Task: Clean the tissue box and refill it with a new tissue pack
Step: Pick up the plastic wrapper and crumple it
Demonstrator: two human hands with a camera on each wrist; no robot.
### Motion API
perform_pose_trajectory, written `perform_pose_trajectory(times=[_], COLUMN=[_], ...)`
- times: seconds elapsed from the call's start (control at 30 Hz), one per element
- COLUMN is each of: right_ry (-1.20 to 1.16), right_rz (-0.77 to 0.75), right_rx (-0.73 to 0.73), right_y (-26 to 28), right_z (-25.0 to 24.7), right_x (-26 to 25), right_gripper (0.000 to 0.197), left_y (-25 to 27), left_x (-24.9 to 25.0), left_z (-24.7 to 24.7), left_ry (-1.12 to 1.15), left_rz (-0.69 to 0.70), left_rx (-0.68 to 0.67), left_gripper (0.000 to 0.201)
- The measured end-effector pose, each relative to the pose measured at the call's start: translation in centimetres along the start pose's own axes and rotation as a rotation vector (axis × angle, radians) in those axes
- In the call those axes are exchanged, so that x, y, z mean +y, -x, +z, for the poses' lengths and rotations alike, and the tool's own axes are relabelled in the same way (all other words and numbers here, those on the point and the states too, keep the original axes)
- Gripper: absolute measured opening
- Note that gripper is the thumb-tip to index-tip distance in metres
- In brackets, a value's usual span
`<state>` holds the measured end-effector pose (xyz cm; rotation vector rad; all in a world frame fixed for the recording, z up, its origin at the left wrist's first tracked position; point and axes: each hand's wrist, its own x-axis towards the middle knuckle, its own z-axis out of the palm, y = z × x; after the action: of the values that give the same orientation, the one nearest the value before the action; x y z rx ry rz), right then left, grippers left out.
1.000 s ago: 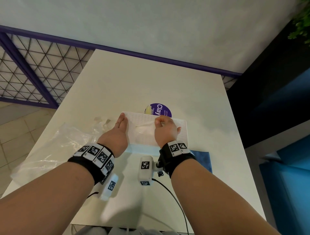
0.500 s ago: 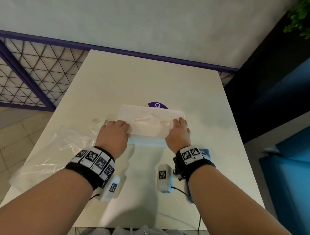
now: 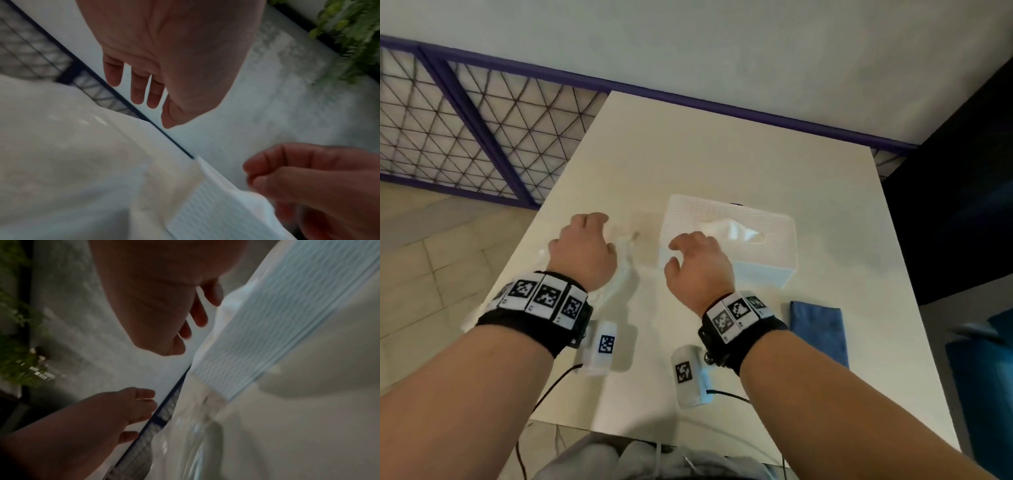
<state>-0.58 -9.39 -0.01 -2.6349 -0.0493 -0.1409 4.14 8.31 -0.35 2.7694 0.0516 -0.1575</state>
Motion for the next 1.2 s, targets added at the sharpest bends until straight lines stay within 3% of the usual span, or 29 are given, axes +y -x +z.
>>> perform_pose_trajectory(times=[0.07, 0.13, 0.2, 0.27, 0.37, 0.53, 0.63, 0.73, 0.8, 0.9, 1.03, 1.2], right_ry=[0.027, 0.025, -0.052, -0.119, -0.261, -0.381, -0.685, -0.961, -0.996, -1.026, -1.119, -1.061], right_rz=[0.039, 0.089, 0.208, 0.303, 0.408, 0.345, 0.460, 0.608, 0.600, 0.548, 0.563, 0.563], right_rx=[-0.333, -0.583, -0.785, -0.896, -0.846, -0.781, -0.685, -0.540, -0.466, -0.382, -0.288, -0.289], right_y=[-0.1, -0.2, 0.0, 0.3, 0.1, -1.2, -1.8, -2.7, -3.3, -3.7, -2.5, 0.9], right_z=[1.9, 3.8, 5.4, 6.9, 8.7, 10.1, 10.0, 9.5, 8.4, 5.2, -0.3, -5.7], right_x=[-3.0, -5.4, -7.0, -8.0, -8.9, -9.8, -9.9, -9.4, -8.6, -6.6, -2.5, 2.1], right_gripper=[0.027, 0.041, 0.060, 0.070, 0.063, 0.034, 0.030, 0.050, 0.051, 0.048, 0.039, 0.023], left_y=[-0.1, 0.0, 0.6, 1.4, 2.6, 3.3, 3.4, 3.5, 3.6, 4.0, 4.5, 5.1], left_x=[-3.1, -6.2, -8.7, -10.6, -12.8, -15.8, -16.5, -15.4, -13.6, -10.3, -5.3, 0.8], left_z=[-0.8, -1.1, -1.2, -1.0, -0.7, -1.4, -1.5, -2.0, -2.4, -2.5, -2.2, -0.8], left_ry=[-0.051, -0.086, -0.044, 0.022, 0.059, 0.254, 0.630, 1.045, 1.170, 1.175, 1.226, 1.287], left_rz=[-0.164, -0.309, -0.435, -0.513, -0.548, -0.604, -0.689, -0.713, -0.653, -0.415, -0.241, -0.157], left_rx=[-0.045, -0.121, -0.187, -0.219, -0.223, -0.222, -0.118, -0.058, -0.111, -0.314, -0.491, -0.533], left_gripper=[0.058, 0.065, 0.067, 0.064, 0.059, 0.045, 0.045, 0.047, 0.047, 0.042, 0.060, 0.034])
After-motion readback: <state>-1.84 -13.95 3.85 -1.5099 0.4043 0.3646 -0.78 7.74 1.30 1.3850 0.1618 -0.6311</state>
